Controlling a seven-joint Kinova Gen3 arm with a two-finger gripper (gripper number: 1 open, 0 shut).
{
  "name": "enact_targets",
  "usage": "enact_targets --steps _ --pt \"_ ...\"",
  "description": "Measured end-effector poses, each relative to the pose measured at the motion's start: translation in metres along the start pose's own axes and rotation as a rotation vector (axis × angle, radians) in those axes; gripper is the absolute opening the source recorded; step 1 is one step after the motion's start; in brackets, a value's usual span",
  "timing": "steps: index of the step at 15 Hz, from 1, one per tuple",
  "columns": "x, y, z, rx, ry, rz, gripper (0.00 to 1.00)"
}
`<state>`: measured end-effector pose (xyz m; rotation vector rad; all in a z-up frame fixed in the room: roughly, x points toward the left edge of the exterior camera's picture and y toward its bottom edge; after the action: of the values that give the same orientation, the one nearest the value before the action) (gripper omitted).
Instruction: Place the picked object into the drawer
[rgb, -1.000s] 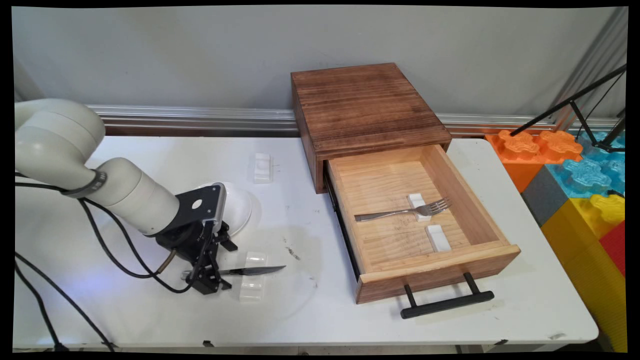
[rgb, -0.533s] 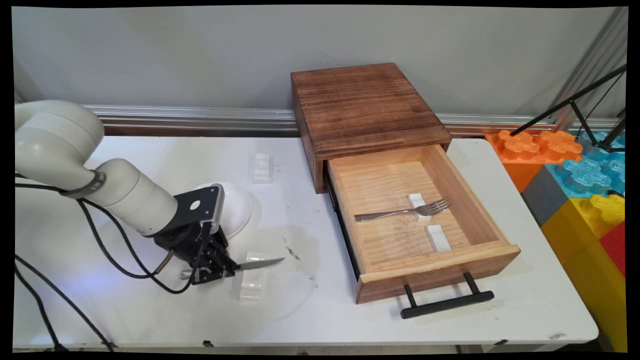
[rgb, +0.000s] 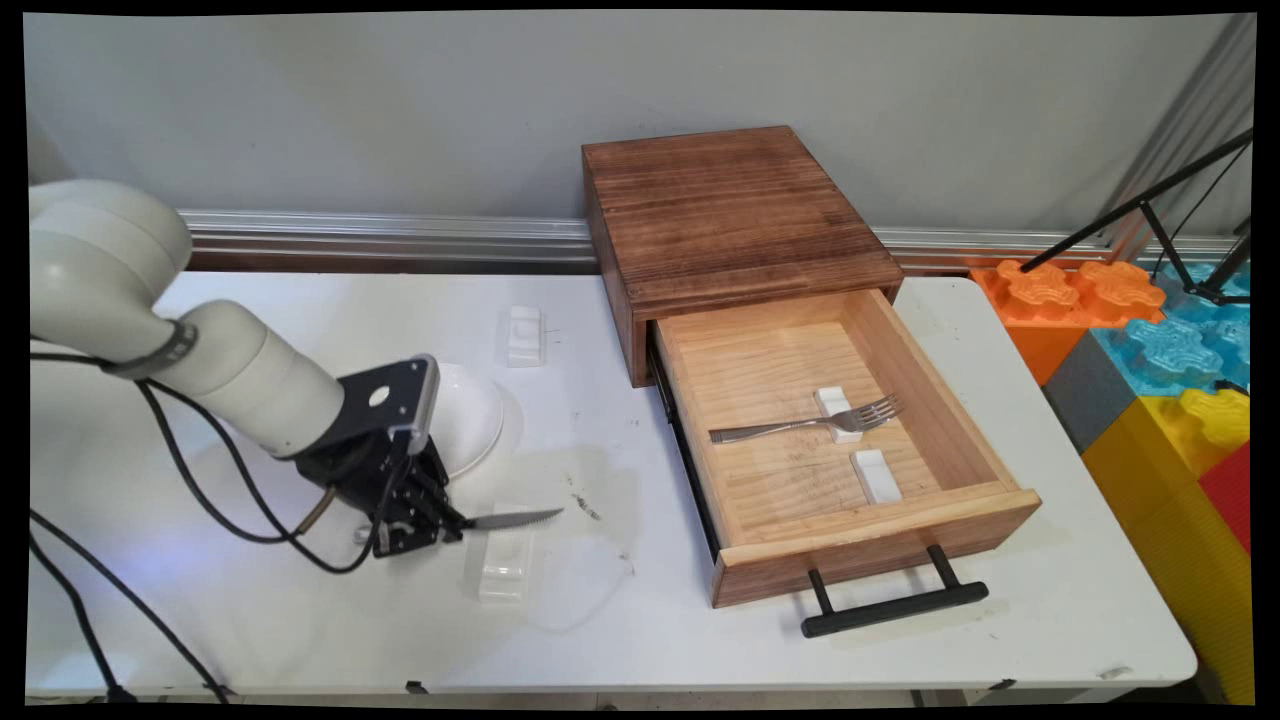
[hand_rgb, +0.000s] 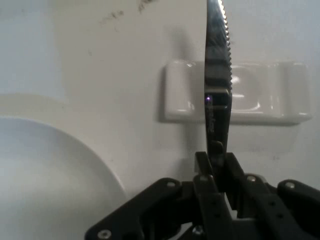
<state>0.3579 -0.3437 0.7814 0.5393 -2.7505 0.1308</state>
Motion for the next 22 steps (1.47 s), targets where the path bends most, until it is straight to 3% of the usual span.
enact_targets --steps 8,17,22 --pt "0.026 -0.014 -0.061 0.002 0.010 -0.020 0.00" --pt "0.090 -0.020 -0.127 -0.026 0.034 -0.063 0.00" --pt "0.127 -0.020 -0.144 -0.047 0.048 -0.074 0.00"
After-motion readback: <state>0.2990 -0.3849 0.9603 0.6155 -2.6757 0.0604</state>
